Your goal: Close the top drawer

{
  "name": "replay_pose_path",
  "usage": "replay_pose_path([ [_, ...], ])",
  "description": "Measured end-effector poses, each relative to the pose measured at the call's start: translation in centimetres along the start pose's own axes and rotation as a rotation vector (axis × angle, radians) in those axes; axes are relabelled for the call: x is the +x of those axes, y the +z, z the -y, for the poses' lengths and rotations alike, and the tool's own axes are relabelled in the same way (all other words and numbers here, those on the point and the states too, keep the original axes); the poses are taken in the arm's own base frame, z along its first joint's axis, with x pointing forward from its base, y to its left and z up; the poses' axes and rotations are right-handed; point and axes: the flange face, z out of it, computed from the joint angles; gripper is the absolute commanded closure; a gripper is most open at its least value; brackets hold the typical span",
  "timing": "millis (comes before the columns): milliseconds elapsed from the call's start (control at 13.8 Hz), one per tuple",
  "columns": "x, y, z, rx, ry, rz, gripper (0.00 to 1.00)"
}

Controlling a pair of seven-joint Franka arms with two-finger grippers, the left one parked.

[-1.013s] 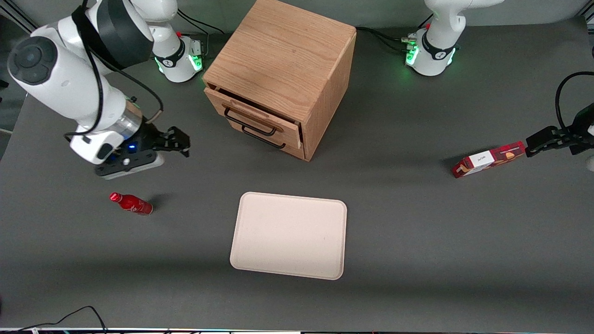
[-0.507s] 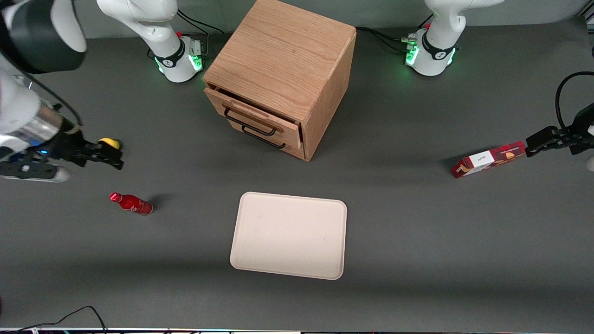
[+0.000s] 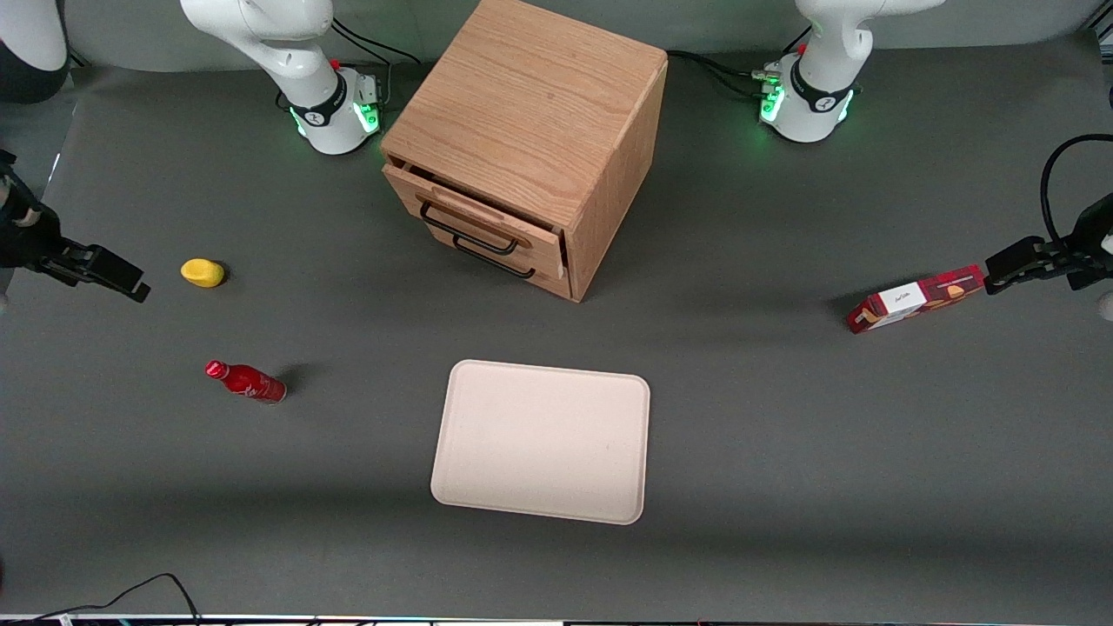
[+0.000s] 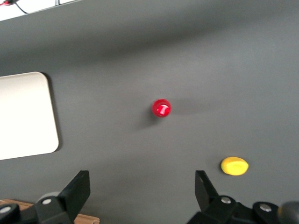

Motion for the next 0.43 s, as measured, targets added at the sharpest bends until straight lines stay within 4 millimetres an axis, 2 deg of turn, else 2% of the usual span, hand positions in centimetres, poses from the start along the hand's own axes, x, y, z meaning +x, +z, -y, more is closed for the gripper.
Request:
replay_pose_path([
  [217, -0.1, 0.0, -2.8, -0.001, -0.039, 0.009, 0.0],
  [434, -0.7, 0.5, -4.1, -0.004, -0.075, 0.027, 0.0],
])
